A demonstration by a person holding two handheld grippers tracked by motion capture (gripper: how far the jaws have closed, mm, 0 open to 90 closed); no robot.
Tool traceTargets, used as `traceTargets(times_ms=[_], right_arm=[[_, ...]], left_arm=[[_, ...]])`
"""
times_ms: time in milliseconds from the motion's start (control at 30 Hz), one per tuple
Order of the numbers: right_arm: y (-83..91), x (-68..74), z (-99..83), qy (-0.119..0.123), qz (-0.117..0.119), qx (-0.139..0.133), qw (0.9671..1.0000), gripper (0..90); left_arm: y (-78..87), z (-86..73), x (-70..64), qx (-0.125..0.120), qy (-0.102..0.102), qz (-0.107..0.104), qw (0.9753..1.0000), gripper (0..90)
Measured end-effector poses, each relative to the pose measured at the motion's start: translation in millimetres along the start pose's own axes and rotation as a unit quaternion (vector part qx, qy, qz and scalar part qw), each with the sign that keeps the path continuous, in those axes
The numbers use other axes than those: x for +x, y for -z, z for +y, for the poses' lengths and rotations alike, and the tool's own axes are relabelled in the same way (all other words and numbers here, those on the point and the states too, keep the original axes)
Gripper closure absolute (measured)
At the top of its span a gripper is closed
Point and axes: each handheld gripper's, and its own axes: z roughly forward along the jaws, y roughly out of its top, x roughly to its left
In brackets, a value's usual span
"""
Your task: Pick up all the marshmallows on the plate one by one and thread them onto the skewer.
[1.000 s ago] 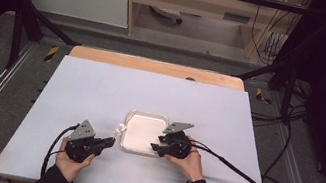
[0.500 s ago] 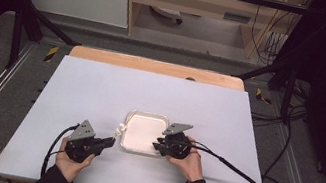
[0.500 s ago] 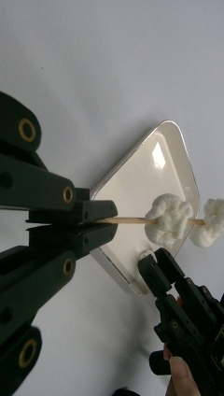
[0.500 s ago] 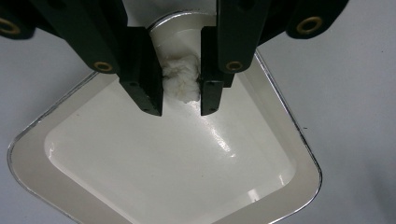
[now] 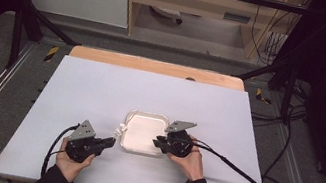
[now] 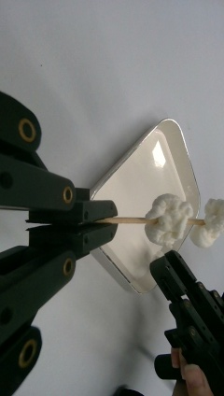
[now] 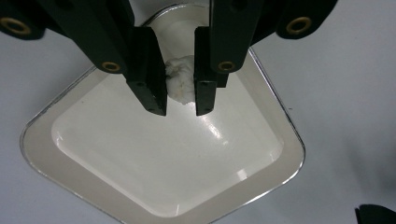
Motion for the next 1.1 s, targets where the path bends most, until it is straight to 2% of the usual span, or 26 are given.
traceTargets(times_ms=[533, 1100], right_arm=[[31.4, -2.5, 14.0, -0.016, 0.010, -0.047, 0.9987, 76.2], [62.4, -3.9, 29.7, -0.037, 0.023, -0.112, 0.9928, 76.5]], left_arm=[[0.2, 0.2, -0.7, -0.001, 0.000, 0.000, 1.0000, 88.3], [0.3, 0.4, -1.8, -0.001, -0.004, -0.002, 1.0000, 88.3]])
